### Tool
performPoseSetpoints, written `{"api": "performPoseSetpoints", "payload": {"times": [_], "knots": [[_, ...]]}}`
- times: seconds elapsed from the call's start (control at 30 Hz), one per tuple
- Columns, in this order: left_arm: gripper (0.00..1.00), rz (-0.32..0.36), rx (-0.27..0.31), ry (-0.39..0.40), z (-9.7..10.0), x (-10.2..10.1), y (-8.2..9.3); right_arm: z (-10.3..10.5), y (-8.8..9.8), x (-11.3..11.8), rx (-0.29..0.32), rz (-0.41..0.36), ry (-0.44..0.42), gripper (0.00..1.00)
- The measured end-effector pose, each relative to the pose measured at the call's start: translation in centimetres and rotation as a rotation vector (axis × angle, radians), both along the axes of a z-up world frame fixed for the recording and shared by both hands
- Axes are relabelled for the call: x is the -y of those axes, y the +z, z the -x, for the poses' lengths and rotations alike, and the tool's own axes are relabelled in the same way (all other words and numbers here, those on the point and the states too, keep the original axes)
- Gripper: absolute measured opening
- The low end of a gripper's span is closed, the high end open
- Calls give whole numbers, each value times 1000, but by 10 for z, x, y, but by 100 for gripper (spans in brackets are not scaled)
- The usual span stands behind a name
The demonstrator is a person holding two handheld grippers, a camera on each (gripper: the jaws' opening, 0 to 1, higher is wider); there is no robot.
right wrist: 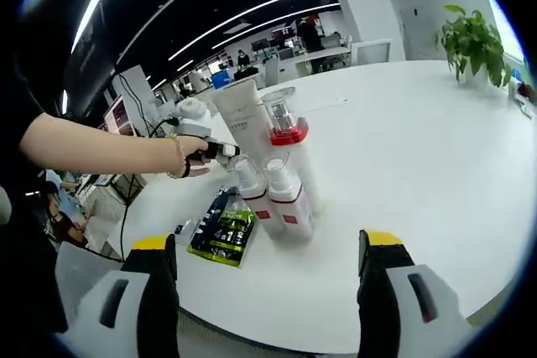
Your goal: Arrange the skincare products in the storage area until every visible bottle or jar stands upright without overlapping.
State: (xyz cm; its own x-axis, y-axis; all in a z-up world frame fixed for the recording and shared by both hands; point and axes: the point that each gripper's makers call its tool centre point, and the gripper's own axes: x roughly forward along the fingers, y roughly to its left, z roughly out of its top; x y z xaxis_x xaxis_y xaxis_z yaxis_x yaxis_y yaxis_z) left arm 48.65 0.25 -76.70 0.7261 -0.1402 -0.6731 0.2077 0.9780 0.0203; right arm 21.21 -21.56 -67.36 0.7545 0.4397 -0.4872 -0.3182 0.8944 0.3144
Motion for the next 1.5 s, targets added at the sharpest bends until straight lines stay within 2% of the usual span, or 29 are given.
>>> {"api": "performPoseSetpoints", "payload": {"times": [0.03,0.07,0.1,0.13,0.2,0.3,0.4,0.53,0.6,0.7,0.8,0.93,1.0,1.2,1.4,1.5], "knots": [[34,-1,0,-10,1,0,0,0,0,0,1,0,0,89],[30,-26,-6,-54,6,-1,0,0,0,0,1,2,2,89],[17,-40,0,-80,8,-1,1,0,0,0,1,2,2,89],[10,-39,-8,-113,11,1,0,0,0,-1,2,0,3,89],[5,-39,-25,-125,19,-4,-1,0,0,-1,3,0,4,89],[19,-25,-20,-112,18,-14,0,0,0,-1,5,1,6,89],[24,-16,-20,-155,29,-10,3,0,0,-1,6,0,8,89],[28,-21,-30,-223,33,-8,2,-1,1,-1,5,-4,6,89],[28,-19,-32,-238,36,-7,3,0,1,-2,6,-3,8,89],[25,24,-56,-278,47,-8,1,0,1,-2,5,-2,11,89],[25,19,-63,-349,52,-8,0,0,1,-3,5,-2,13,89],[21,15,-79,-389,62,-17,1,0,1,-3,3,-3,16,89],[20,15,-84,-384,63,-24,1,0,1,-4,3,-3,19,89],[20,17,-95,-388,65,-26,1,1,1,-5,1,-1,23,89],[27,42,-85,-396,68,-17,8,1,0,-4,-2,-3,24,89],[35,41,-72,-391,64,-18,9,1,0,-4,-2,-3,23,89]]}}
